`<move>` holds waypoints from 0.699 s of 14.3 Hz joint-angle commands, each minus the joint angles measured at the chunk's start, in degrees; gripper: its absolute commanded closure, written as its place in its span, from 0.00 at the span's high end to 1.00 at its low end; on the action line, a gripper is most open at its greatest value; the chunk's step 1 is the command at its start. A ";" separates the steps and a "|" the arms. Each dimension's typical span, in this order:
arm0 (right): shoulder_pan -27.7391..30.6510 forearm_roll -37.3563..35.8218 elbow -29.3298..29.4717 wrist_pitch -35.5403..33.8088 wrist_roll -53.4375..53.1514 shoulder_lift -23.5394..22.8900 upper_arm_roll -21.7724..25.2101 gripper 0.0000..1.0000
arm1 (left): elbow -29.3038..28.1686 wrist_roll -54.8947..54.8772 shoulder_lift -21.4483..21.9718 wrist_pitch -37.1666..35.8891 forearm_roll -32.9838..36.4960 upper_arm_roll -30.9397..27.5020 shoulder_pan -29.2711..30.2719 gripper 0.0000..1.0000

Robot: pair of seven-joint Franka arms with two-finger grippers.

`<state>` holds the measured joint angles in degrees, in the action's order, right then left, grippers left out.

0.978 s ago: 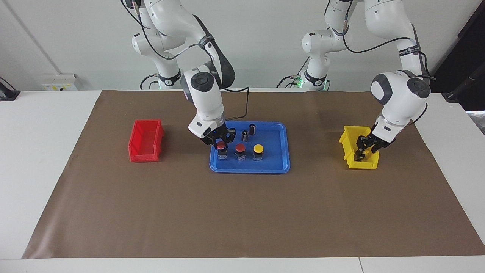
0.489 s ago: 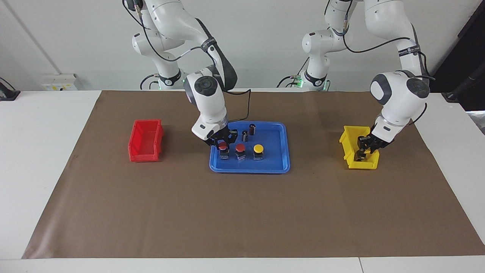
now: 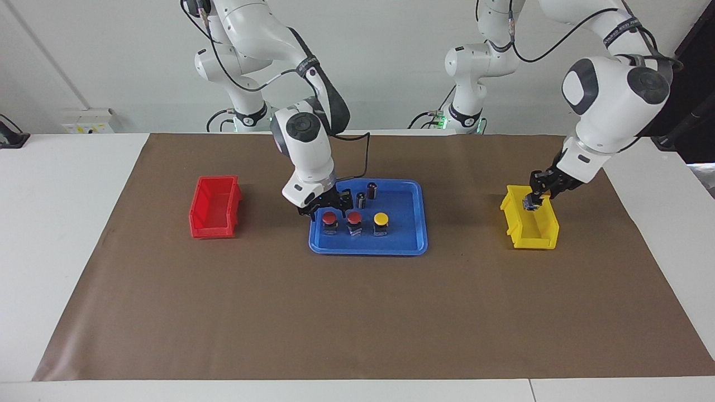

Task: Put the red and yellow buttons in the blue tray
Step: 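Carry the red button into the tray with the right gripper and release, then place the yellow button in the tray while the right gripper withdraws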

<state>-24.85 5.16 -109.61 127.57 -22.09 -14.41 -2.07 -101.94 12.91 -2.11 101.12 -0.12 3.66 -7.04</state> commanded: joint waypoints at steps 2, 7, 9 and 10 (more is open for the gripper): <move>7.34 -2.33 10.10 -15.72 0.12 3.14 0.05 1.00 | 0.16 19.21 -1.84 1.35 1.97 -0.41 -15.42 0.01; 19.56 -3.40 12.67 -29.99 5.12 12.98 0.05 1.00 | -0.80 25.67 -8.34 10.48 1.88 -0.32 -23.01 0.01; 22.64 -3.49 13.37 -34.13 10.99 15.19 0.13 1.00 | -1.07 25.67 -10.62 13.83 1.88 -0.32 -23.02 0.01; 23.79 -4.01 13.72 -35.54 13.11 15.55 0.22 1.00 | -1.68 25.58 -10.98 14.80 1.88 -0.32 -22.93 0.01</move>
<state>-3.18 2.19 -95.96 94.30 -12.65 0.03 -1.08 -102.60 38.13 -12.44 113.42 0.73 4.10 -29.70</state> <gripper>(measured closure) 0.000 0.590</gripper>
